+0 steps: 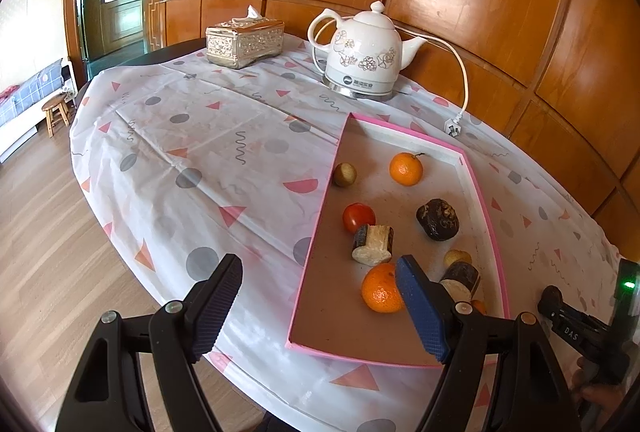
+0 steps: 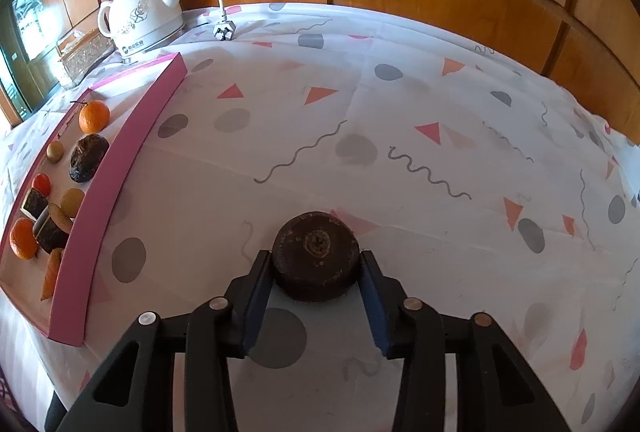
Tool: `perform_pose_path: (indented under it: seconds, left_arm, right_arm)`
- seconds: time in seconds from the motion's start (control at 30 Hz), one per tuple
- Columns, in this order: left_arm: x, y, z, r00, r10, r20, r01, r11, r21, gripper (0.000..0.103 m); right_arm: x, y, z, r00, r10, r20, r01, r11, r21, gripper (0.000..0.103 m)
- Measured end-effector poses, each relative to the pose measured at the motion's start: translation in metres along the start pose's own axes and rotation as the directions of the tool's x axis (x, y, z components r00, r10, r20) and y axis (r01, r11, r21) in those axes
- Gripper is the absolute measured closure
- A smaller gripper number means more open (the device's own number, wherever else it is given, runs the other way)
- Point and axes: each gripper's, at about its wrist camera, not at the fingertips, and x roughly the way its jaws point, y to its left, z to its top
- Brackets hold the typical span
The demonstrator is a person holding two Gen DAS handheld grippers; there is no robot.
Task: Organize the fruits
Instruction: 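Move the right gripper to the dark round fruit and grasp it, then lift the dark round fruit and carry it over the pink tray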
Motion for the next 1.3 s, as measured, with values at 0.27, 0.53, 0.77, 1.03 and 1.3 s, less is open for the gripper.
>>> perform_pose_path:
  seconds: [0.27,0.53,0.77,1.03,1.3]
  left_arm:
    - [-0.002,-0.003,0.000,1.000,-0.013,0.005,0.013,1.000,0.011,0.021]
    - [-0.006,-0.008,0.000,1.000,-0.023,0.015,0.022,0.999,0.028,0.021]
    - [-0.006,-0.013,-0.001,0.999,-0.030,0.017,0.029,0.998,0.055,0.021]
    - [-0.005,-0.006,0.000,1.000,-0.015,0.012,0.014,1.000,0.023,0.021]
    - [-0.006,-0.003,0.001,1.000,-0.012,0.017,0.011,1.000,0.012,0.019]
  right_arm:
    - [-0.007,-0.005,-0.003,0.999,0.011,0.038,-0.012,1.000,0.018,0.043]
    - [-0.012,-0.002,0.005,0.998,-0.003,0.059,0.006,0.999,-0.040,0.039]
    - [-0.001,0.003,0.003,0.999,-0.032,0.010,0.033,0.996,-0.078,0.061]
    - [-0.012,0.014,0.000,1.000,0.029,0.008,-0.028,0.996,-0.080,0.061]
    - [-0.034,0.048,0.010,0.991,0.125,0.046,-0.117,0.981,-0.154,0.061]
